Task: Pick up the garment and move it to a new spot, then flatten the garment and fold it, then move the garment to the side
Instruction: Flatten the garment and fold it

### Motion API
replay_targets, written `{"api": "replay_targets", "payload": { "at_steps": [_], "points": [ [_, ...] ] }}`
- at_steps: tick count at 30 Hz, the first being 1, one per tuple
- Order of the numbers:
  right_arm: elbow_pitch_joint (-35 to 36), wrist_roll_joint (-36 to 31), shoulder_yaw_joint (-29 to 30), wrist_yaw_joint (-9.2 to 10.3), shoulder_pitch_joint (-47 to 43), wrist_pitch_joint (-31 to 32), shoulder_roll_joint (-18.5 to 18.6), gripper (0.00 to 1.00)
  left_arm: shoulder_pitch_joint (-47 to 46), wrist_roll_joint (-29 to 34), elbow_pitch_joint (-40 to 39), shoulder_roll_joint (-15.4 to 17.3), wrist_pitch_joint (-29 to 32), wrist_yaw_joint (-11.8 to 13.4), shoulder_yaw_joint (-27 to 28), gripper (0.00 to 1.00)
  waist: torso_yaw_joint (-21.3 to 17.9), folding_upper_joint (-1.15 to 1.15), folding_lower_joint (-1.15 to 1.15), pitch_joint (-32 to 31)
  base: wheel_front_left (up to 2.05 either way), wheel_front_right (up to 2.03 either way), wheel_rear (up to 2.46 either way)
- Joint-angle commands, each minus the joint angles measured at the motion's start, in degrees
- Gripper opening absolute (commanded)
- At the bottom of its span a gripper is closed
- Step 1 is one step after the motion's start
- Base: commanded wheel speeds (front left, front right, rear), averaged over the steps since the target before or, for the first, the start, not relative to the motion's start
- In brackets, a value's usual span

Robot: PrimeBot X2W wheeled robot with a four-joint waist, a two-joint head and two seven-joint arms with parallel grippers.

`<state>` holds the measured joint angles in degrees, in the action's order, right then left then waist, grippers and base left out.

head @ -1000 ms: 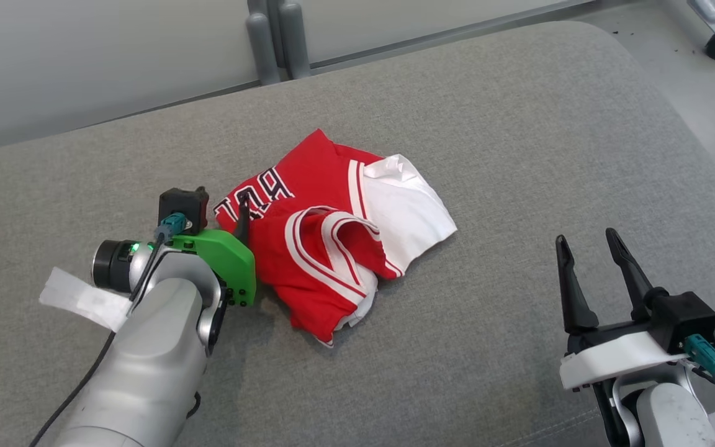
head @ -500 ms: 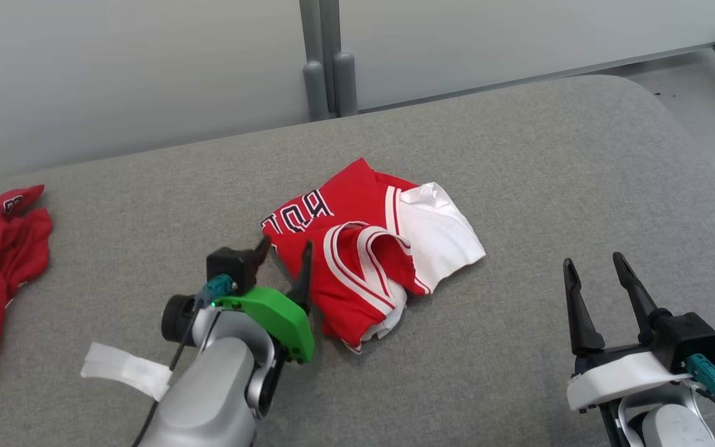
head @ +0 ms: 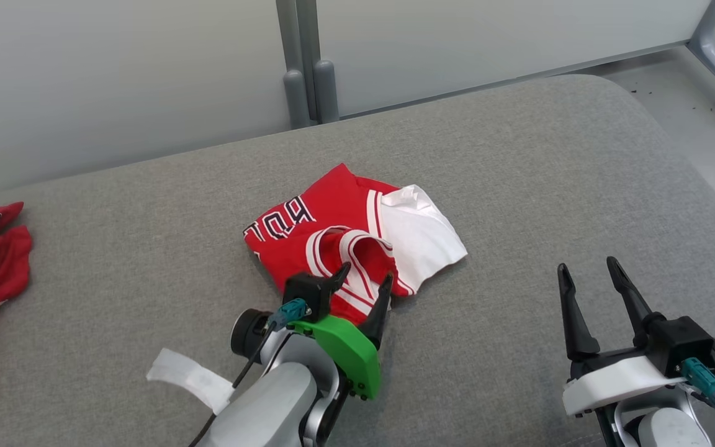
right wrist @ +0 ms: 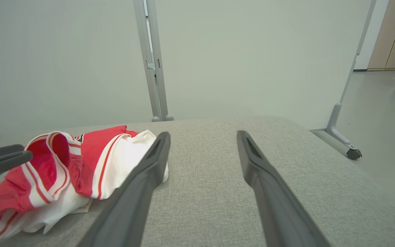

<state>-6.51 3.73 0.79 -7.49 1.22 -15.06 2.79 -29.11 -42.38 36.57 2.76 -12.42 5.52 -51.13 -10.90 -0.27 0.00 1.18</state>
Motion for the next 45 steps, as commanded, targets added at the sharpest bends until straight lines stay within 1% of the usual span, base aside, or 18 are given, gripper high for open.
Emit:
{"api": "replay_targets", "payload": {
  "at_steps": [1,5,11,16,18,19,20,26,29,31,35,36,42,45],
  "points": [
    [0.1,0.0,-0.2,0.0,-0.1,-0.2,0.2,1.0,-1.4,-0.5,0.0,0.2,-0.3,0.7,-0.2,1.0,-0.8,0.27,0.0,0.4,0.0,0.0,0.0],
    [-0.1,0.2,-0.6,0.0,0.4,-0.2,0.2,1.0,-3.5,-2.7,1.4,0.2,0.2,3.2,-1.8,1.0,-2.1,0.27,0.0,0.8,0.0,0.0,0.0],
    [-0.4,0.6,-1.4,0.0,1.4,-0.2,0.2,1.0,-7.6,-3.5,6.6,0.2,0.3,7.3,-3.7,1.0,-4.2,0.27,0.0,2.0,0.0,0.0,0.0],
    [-0.6,0.9,-2.2,0.0,1.8,-0.2,0.2,1.0,-10.0,-5.0,10.3,0.2,-0.2,9.3,-4.6,1.0,-5.8,0.27,0.0,2.8,0.0,0.0,0.0],
    [-0.5,0.9,-2.3,0.0,1.8,-0.2,0.2,1.0,-10.7,-5.4,11.1,0.2,-0.8,9.5,-4.9,0.5,-6.1,0.27,0.0,3.0,0.0,0.0,0.0],
    [-0.4,0.9,-2.2,0.0,1.8,-0.2,0.2,1.0,-11.0,-5.7,11.1,0.2,-1.3,9.6,-4.8,0.22,-6.2,0.27,0.0,3.1,0.0,0.0,0.0],
    [-0.4,1.0,-2.0,0.0,1.8,-0.2,0.2,1.0,-11.1,-5.9,11.1,0.2,-1.6,9.6,-4.7,0.0,-6.2,0.27,0.0,3.2,0.0,0.0,0.0],
    [-0.6,0.6,-1.4,0.0,0.8,-0.2,0.2,1.0,-10.5,-5.6,11.7,0.2,-2.7,9.0,-4.9,0.0,-4.8,0.27,0.0,2.7,0.0,0.0,0.0],
    [-0.6,0.7,-1.6,0.0,0.8,-0.2,0.2,1.0,-11.0,-3.6,9.1,0.2,-2.8,9.3,-2.6,0.0,-3.6,0.27,0.0,2.2,0.0,0.0,0.0],
    [-0.7,0.7,-1.6,0.0,0.8,-0.2,0.2,1.0,-10.3,-1.0,6.3,0.2,-2.8,9.5,0.1,0.0,-2.8,0.27,0.0,1.9,0.0,0.0,0.0],
    [-0.6,0.6,-1.2,0.0,0.3,-0.2,0.2,1.0,-6.9,4.0,-1.0,1.5,-2.8,8.5,6.3,0.0,-1.1,0.27,0.0,1.0,0.0,0.0,0.0],
    [-0.6,0.6,-1.2,0.0,0.3,-0.2,0.2,1.0,-6.9,4.0,-1.0,1.5,-2.8,8.5,6.3,0.0,-1.1,0.27,0.0,1.0,0.0,0.0,0.0],
    [-0.6,0.2,-0.1,0.0,-0.9,-0.2,0.2,1.0,1.3,9.6,-12.0,4.3,-2.8,6.7,16.7,0.0,1.1,0.27,0.0,-0.2,0.0,0.0,0.0],
    [-0.5,0.2,0.1,0.0,-1.2,-0.2,0.2,1.0,6.0,10.9,-14.4,6.2,-2.8,6.4,21.1,0.0,1.8,0.27,0.0,-0.6,0.0,0.0,0.0]
  ]
}}
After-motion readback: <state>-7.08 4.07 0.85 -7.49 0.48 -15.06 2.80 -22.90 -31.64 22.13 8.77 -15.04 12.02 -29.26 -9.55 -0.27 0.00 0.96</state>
